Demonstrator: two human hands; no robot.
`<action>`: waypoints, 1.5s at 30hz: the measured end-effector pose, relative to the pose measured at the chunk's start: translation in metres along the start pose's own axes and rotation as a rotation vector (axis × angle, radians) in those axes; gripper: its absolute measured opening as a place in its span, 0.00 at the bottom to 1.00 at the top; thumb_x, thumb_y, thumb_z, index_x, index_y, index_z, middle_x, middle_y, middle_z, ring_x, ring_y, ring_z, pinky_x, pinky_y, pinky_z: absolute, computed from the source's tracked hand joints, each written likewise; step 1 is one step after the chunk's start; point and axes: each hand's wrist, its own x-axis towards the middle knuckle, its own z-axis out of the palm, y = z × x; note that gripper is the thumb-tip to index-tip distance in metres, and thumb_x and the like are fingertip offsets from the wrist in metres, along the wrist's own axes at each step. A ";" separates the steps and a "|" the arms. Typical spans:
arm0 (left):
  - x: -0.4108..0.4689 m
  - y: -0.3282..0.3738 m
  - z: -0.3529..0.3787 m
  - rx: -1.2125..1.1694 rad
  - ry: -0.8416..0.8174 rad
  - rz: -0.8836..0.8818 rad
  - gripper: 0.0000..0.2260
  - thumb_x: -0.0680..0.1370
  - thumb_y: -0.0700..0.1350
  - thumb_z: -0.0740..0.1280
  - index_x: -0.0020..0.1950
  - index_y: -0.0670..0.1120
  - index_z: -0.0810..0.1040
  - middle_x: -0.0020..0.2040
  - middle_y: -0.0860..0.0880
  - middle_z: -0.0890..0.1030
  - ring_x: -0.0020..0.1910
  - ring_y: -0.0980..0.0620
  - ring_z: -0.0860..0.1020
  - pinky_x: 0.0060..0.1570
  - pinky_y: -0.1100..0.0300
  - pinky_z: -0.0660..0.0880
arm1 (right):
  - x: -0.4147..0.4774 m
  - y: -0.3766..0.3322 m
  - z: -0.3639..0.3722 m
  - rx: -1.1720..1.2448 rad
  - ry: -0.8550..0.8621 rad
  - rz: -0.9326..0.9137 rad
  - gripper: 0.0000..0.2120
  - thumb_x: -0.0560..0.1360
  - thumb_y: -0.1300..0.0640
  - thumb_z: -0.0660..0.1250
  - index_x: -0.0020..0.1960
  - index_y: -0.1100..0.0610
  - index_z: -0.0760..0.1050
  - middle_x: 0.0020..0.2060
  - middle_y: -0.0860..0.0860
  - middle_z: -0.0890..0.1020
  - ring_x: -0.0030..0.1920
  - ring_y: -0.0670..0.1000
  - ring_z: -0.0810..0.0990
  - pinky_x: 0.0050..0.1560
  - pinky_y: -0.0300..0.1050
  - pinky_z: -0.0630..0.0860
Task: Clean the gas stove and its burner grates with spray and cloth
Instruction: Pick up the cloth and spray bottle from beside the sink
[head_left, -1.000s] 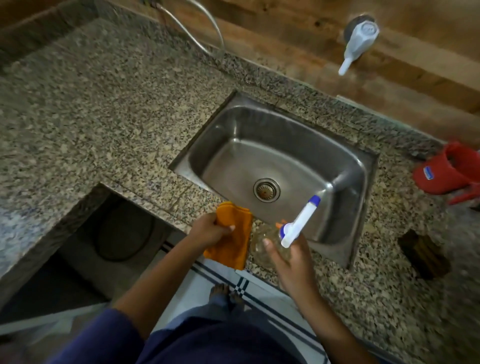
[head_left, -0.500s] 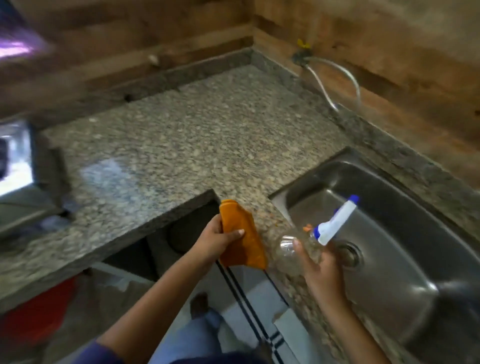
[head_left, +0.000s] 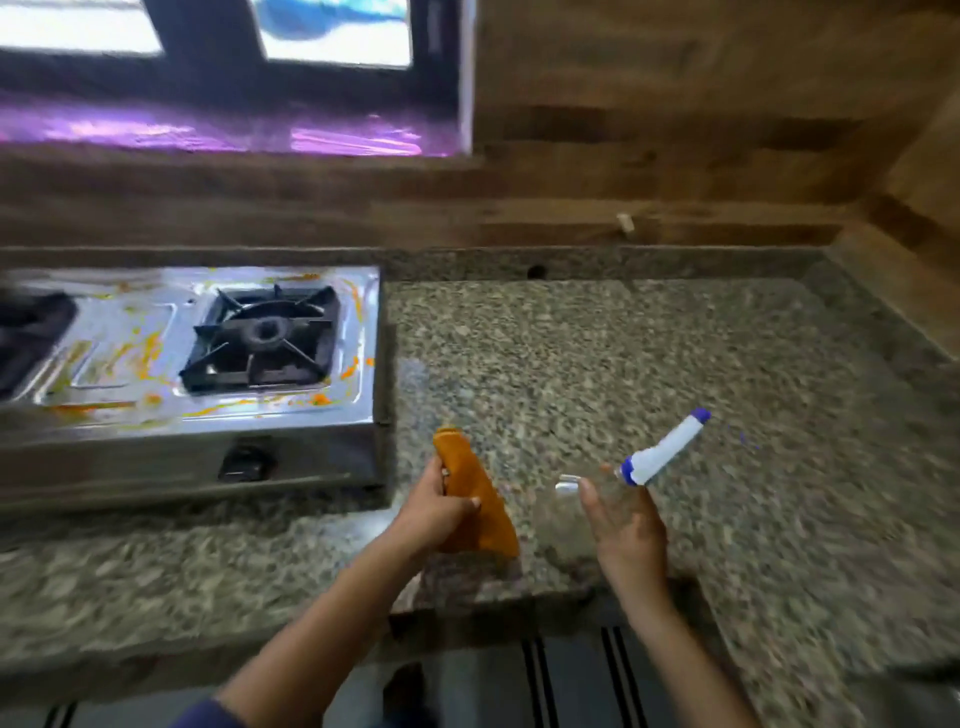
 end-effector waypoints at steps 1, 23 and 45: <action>0.016 0.006 -0.010 -0.001 0.003 0.009 0.26 0.66 0.34 0.72 0.61 0.45 0.70 0.55 0.42 0.78 0.52 0.46 0.77 0.58 0.46 0.76 | 0.015 -0.006 0.022 -0.004 -0.006 0.009 0.30 0.71 0.33 0.66 0.58 0.56 0.78 0.52 0.50 0.83 0.56 0.49 0.80 0.55 0.31 0.70; 0.073 0.007 -0.023 0.766 0.127 0.017 0.45 0.77 0.47 0.67 0.79 0.44 0.35 0.80 0.44 0.38 0.79 0.43 0.47 0.74 0.49 0.55 | 0.058 -0.026 0.094 -0.125 -0.155 -0.015 0.21 0.75 0.43 0.65 0.66 0.45 0.65 0.55 0.47 0.76 0.56 0.33 0.74 0.52 0.24 0.69; -0.055 0.029 -0.141 0.786 0.396 0.562 0.14 0.78 0.47 0.65 0.63 0.50 0.78 0.60 0.53 0.79 0.61 0.56 0.75 0.60 0.62 0.72 | -0.021 -0.040 0.116 0.138 -0.314 0.117 0.22 0.71 0.63 0.75 0.54 0.41 0.73 0.50 0.56 0.79 0.49 0.50 0.78 0.53 0.45 0.76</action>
